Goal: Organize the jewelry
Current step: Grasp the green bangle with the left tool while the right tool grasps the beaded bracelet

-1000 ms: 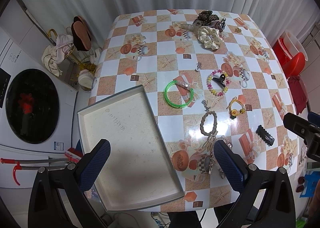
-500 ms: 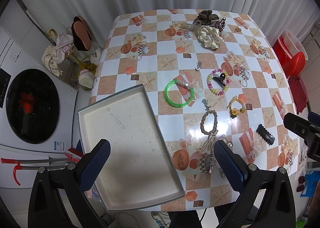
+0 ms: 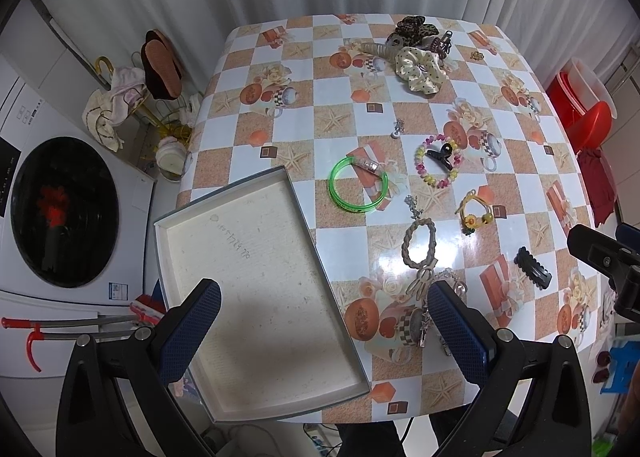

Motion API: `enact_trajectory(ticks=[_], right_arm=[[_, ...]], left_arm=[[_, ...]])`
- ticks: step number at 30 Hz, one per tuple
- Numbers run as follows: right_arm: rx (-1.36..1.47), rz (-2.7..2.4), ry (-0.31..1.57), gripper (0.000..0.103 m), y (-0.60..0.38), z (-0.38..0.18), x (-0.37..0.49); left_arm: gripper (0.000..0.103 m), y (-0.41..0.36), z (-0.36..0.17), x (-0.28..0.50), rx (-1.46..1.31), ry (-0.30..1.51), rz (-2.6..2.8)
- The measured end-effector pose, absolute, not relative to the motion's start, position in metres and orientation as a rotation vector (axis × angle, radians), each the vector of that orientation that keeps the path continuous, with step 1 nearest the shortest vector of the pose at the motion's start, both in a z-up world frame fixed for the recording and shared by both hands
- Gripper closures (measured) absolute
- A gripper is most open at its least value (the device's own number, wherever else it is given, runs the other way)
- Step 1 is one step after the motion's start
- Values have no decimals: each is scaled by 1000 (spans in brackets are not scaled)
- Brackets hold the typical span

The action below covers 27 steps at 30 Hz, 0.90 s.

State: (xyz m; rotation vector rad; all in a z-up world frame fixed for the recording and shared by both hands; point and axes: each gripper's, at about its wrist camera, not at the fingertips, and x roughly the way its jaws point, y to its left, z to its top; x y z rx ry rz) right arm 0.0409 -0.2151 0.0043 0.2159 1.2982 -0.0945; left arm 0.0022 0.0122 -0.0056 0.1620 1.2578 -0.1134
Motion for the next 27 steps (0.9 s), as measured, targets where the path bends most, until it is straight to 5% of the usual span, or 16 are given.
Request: enact_trajectory(ticks=[27], right_arm=[[452,-33,1365,0,-257,-73,97]], left_arm=[[5,-35,-77,68,210,1231,-241]])
